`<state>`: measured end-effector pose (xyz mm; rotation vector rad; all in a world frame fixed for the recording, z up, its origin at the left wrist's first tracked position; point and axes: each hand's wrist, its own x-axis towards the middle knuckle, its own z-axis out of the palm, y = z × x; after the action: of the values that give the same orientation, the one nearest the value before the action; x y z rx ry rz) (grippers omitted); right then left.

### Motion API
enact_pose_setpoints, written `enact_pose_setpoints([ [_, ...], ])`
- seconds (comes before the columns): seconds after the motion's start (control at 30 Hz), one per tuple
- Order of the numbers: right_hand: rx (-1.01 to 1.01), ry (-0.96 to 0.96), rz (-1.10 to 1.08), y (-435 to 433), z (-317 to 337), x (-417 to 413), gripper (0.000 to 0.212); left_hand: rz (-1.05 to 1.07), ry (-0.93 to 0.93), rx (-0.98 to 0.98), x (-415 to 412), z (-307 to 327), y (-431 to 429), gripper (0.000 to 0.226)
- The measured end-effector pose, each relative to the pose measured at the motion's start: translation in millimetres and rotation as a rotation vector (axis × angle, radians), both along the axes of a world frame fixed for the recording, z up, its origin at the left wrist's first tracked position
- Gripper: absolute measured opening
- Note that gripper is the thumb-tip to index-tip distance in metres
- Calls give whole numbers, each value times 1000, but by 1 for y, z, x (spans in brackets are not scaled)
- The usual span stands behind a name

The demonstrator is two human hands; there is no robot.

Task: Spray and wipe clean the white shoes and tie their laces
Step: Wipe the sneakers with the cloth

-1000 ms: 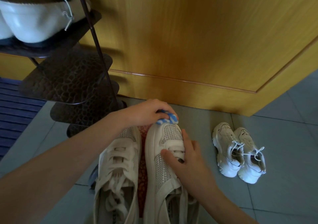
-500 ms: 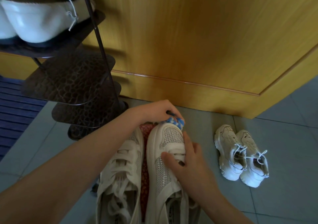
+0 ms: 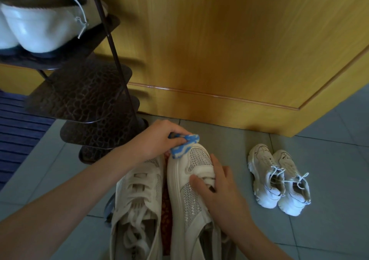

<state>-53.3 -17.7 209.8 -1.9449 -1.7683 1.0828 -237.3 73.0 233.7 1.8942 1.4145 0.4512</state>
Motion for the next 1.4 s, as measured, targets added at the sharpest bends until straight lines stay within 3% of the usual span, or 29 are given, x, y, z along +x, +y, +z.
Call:
enact_pose_setpoints([
  [0.3, 18, 149, -96, 1, -4, 4, 66, 272, -49, 164, 15, 0, -41, 25],
  [0.4, 27, 136, -96, 1, -3, 3, 67, 307, 23, 227, 25, -2, -58, 24],
  [0.8, -9, 123, -40, 0, 2, 2, 55, 208, 59, 195, 20, -2, -96, 28],
  [0.9, -16, 132, -71, 0, 1, 1, 64, 218, 16, 161, 18, -2, -98, 28],
  [1.03, -67, 176, -96, 1, 5, 0, 98, 255, -57, 134, 19, -3, -100, 26],
  [1.1, -85, 198, -124, 6, 7, 0, 103, 283, -114, 116, 18, -4, -101, 25],
  [1.2, -124, 208, -163, 19, 11, 2, 89, 276, -193, 84, 19, 0, -100, 25],
  [1.33, -157, 181, -161, 27, 10, 2, 63, 234, -127, 97, 19, 4, -95, 27],
  [1.4, -141, 193, -166, 25, 6, 2, 61, 228, -85, 104, 18, 5, -93, 26],
])
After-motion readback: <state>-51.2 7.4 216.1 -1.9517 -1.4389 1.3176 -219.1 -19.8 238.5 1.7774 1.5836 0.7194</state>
